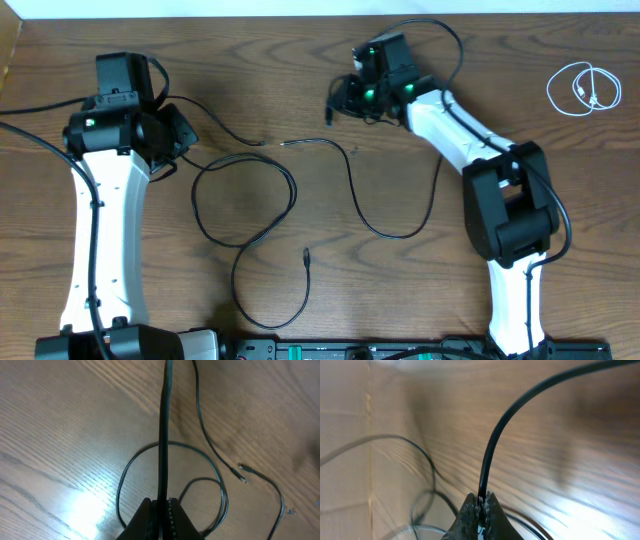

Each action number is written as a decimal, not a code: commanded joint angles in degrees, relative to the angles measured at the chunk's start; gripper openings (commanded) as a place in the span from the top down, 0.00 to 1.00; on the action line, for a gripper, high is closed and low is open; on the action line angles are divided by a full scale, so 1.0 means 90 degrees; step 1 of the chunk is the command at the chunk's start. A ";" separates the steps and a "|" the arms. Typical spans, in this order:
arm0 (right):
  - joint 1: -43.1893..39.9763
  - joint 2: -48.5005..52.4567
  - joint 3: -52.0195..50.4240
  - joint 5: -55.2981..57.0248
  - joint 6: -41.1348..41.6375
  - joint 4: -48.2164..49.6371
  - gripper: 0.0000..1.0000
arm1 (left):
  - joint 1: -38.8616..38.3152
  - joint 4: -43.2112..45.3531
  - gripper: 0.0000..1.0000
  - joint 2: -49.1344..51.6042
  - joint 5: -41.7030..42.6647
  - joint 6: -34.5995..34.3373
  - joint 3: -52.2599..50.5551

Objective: Untangle cables

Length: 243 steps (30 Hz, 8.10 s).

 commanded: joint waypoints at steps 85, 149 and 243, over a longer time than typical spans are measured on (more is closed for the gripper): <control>0.0908 0.1868 0.3293 0.3577 -0.2817 -0.6917 0.79 | 0.0002 -0.0015 0.92 0.0032 -0.0017 0.0204 -0.0148; -0.1586 0.1307 0.5535 0.2883 -0.4143 -0.8408 0.99 | 0.0002 0.0134 0.92 0.0032 -0.0015 0.0202 -0.0148; 0.1146 0.0357 0.0155 0.2149 -1.0394 -0.2902 0.95 | 0.0002 0.0296 0.83 0.0032 0.0104 -0.0629 -0.0148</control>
